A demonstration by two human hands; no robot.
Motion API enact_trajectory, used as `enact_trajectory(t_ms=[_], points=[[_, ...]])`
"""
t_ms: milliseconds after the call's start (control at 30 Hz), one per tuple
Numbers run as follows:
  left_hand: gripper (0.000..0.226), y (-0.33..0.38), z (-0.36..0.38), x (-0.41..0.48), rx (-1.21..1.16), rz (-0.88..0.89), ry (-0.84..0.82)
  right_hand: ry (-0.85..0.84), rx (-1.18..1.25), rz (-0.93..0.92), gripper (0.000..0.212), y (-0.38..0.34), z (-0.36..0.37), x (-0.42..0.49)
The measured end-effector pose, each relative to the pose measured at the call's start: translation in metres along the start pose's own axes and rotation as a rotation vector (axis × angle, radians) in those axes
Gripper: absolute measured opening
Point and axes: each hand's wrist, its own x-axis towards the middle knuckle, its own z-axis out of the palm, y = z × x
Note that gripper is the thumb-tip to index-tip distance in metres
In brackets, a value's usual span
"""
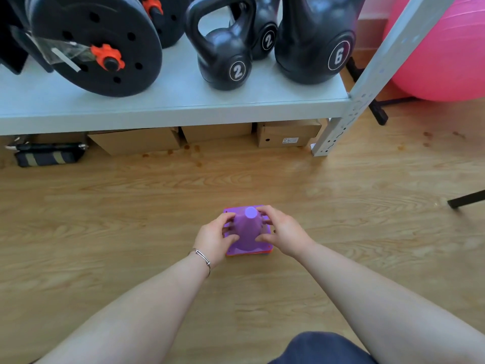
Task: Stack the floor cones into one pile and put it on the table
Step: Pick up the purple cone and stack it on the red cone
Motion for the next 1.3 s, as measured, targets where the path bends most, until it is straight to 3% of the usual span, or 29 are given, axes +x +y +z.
enact_trajectory(t_ms=[133, 233, 433, 500, 533, 667, 767, 1033, 1300], points=[[0.044, -0.004, -0.010, 0.009, 0.021, 0.021, -0.023, -0.066, -0.182, 0.073, 0.066, 0.007, -0.005, 0.008], [0.041, -0.009, -0.017, 0.022, 0.141, -0.003, 0.011, -0.107, -0.252, 0.247, 0.059, 0.017, -0.007, 0.017], [0.044, -0.018, 0.002, 0.043, 0.165, -0.306, -0.017, -0.029, 0.044, 0.544, 0.049, 0.018, 0.000, 0.044], [0.043, -0.023, 0.010, 0.047, 0.128, -0.383, -0.025, 0.028, 0.173, 0.598, 0.035, 0.022, 0.010, 0.051], [0.042, -0.026, 0.012, 0.048, 0.112, -0.410, -0.013, 0.052, 0.210, 0.611, 0.027, 0.027, 0.017, 0.055], [0.035, -0.034, 0.017, 0.053, 0.037, -0.453, 0.026, 0.128, 0.246, 0.654, 0.037, 0.035, 0.035, 0.060], [0.028, -0.033, 0.020, 0.051, -0.013, -0.451, 0.036, 0.149, 0.310, 0.686, 0.032, 0.040, 0.043, 0.061], [0.035, -0.033, 0.015, 0.048, -0.123, -0.524, -0.003, 0.164, 0.431, 0.748, 0.037, 0.013, 0.039, 0.048], [0.028, -0.028, 0.015, 0.034, -0.162, -0.491, 0.027, 0.215, 0.485, 0.683, 0.026, 0.007, 0.032, 0.037]])
